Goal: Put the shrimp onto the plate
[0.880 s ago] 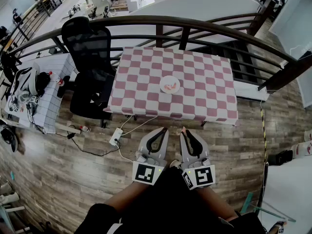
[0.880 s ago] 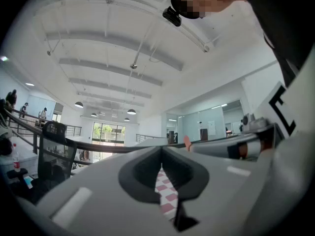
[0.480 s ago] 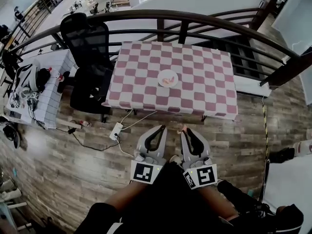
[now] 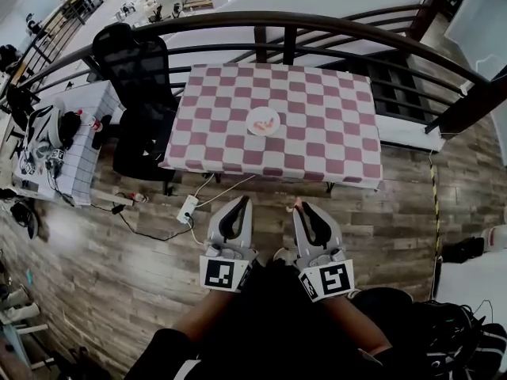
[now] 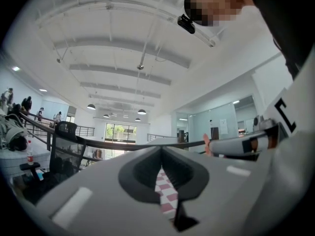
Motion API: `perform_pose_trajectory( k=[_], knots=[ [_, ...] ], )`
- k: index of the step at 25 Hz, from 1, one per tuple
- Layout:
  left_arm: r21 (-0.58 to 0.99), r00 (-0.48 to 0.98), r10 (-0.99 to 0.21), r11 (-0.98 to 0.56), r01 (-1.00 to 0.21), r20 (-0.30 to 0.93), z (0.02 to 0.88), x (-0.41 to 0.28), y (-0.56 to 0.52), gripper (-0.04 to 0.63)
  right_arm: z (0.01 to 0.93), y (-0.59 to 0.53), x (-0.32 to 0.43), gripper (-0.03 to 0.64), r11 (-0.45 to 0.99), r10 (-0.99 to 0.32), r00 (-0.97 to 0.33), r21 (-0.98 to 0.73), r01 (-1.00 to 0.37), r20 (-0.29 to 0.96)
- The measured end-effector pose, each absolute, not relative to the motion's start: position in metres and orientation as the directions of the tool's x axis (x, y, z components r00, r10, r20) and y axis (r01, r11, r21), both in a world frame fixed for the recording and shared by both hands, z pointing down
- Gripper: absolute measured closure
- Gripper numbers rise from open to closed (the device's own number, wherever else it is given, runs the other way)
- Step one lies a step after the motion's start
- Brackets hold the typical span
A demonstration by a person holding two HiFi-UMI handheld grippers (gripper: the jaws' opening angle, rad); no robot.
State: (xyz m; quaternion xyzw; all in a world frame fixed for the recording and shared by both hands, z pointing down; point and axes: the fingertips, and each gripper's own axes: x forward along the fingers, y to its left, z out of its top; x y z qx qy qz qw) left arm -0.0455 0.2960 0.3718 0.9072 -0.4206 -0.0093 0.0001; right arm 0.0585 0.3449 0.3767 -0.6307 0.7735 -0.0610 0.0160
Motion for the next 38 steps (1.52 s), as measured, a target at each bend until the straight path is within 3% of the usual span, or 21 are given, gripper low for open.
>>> perform_pose_trajectory(
  k=[6,21,34,38],
  knots=[
    [0.009,0.6,-0.8,-0.6,-0.8,-0.02,0.38,-0.04,0.3,0.588,0.384,0.351,0.078,0.557,0.222,-0.972,-0.231,-0.141,-0.965,0.047],
    [-0.003,0.66,-0.75,-0.66,-0.751,0.043,0.393,-0.005,0.301,0.588,0.395,0.341,0.1,0.558,0.198,-0.975,-0.21,-0.148,-0.969,0.075],
    [0.0,0.656,-0.755,-0.656,-0.755,-0.018,0.383,-0.015,0.266,0.588,0.401,0.298,0.092,0.558,0.18,-0.976,-0.193,-0.135,-0.974,0.097],
    [0.025,0.658,-0.752,-0.657,-0.753,0.041,0.4,-0.018,0.248,0.588,0.404,0.281,0.091,0.558,0.174,-0.976,-0.188,-0.129,-0.976,0.108]
  ],
)
